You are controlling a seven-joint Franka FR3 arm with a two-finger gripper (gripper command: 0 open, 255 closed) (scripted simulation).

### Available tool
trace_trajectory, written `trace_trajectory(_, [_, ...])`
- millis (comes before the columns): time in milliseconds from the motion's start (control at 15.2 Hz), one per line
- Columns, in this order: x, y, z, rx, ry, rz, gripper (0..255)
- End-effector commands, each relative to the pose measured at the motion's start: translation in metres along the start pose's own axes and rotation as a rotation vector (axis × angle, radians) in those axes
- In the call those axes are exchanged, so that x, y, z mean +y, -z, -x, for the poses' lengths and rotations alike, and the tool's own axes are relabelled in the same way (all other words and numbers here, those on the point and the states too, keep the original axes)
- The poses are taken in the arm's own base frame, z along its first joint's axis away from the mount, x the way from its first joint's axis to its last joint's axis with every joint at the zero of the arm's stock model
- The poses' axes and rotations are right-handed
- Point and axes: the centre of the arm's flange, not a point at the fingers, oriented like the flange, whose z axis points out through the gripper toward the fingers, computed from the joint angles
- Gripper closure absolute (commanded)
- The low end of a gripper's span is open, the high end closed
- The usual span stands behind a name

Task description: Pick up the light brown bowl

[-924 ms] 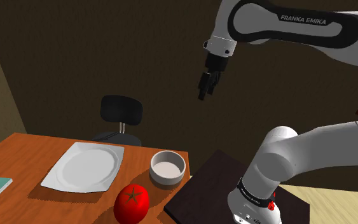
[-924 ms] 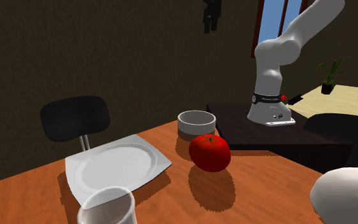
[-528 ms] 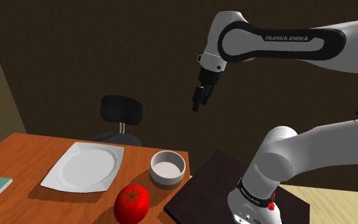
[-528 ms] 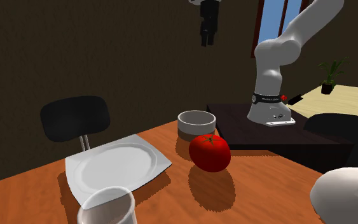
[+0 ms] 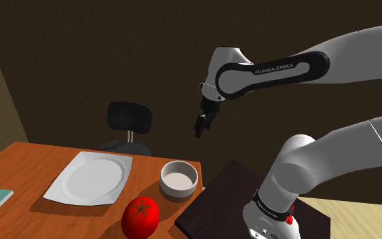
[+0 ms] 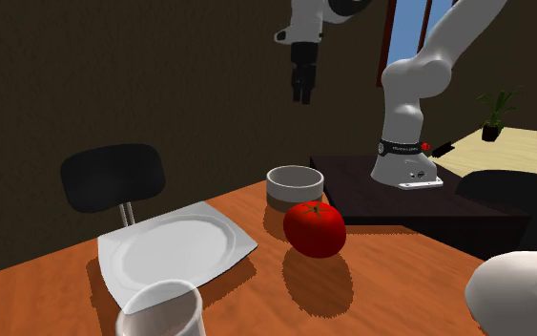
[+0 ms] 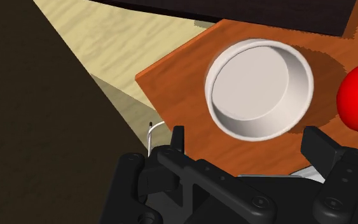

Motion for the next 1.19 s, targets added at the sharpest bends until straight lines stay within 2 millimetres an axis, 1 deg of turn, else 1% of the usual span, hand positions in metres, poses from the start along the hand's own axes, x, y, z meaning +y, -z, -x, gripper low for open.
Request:
trace_trajectory(0, [0.002, -0.030, -0.004, 0.003, 0.006, 0.001, 0])
trace_trajectory(792, [0.005, -0.185, -0.034, 0.007, 0.042, 0.004, 0])
trace_trajectory(1122, [0.006, -0.211, -0.034, 0.007, 0.043, 0.004, 0])
